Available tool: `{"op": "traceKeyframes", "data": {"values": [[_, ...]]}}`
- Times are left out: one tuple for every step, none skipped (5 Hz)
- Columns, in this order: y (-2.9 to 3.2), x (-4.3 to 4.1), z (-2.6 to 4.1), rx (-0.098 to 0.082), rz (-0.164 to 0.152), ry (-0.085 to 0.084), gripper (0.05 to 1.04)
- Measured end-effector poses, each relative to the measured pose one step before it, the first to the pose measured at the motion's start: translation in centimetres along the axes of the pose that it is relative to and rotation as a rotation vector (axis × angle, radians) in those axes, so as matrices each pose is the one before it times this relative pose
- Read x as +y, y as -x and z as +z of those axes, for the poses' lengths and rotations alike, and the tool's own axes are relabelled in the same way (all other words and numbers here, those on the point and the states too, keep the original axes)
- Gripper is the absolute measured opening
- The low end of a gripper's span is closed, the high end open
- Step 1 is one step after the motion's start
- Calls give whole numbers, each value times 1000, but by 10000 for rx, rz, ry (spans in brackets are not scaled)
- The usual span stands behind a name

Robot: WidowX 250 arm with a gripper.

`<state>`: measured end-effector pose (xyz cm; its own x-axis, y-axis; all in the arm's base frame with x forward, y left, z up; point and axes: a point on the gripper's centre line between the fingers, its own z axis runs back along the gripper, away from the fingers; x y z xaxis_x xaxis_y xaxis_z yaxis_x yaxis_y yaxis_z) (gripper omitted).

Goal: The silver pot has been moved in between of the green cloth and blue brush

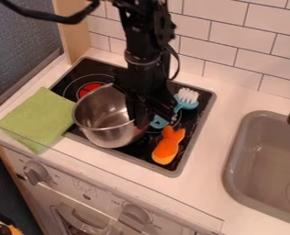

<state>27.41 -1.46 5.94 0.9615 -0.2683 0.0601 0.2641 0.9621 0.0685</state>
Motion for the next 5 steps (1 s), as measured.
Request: {"op": "traceKeyframes", "data": {"values": [[345, -88, -240, 273, 16, 31, 273], [-140, -38, 994, -305, 267, -51, 576], [250, 605, 3498, -1003, 520, -170, 880], [1445, 1976, 1716, -252, 1177, -271, 1012], [978, 1764, -373, 178, 830, 265, 1008]]}}
